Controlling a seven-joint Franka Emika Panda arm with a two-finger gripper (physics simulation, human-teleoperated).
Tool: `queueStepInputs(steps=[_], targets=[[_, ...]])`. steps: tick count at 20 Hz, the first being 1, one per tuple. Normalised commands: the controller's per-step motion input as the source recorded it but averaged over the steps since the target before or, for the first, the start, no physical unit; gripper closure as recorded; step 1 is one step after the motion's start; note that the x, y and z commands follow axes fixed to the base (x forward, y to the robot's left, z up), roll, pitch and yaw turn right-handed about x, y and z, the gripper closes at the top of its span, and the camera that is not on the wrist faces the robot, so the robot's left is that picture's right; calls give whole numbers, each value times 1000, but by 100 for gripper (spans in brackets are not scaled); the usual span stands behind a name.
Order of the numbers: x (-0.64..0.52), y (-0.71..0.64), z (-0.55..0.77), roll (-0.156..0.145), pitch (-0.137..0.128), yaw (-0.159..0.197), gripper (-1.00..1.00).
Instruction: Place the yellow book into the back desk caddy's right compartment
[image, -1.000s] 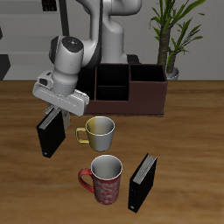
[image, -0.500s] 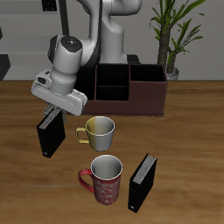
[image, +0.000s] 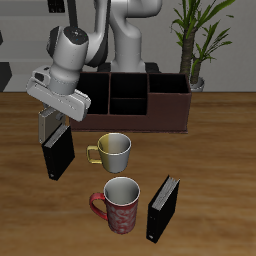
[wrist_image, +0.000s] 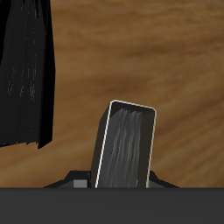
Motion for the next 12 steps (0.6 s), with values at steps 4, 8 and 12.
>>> queueStepInputs(steps=[4, 8, 12], targets=[[-247, -220, 541, -57, -70, -12, 100], [-233, 17, 604, -16, -77, 15, 100], [-130, 4, 382, -23, -41, -4, 100]])
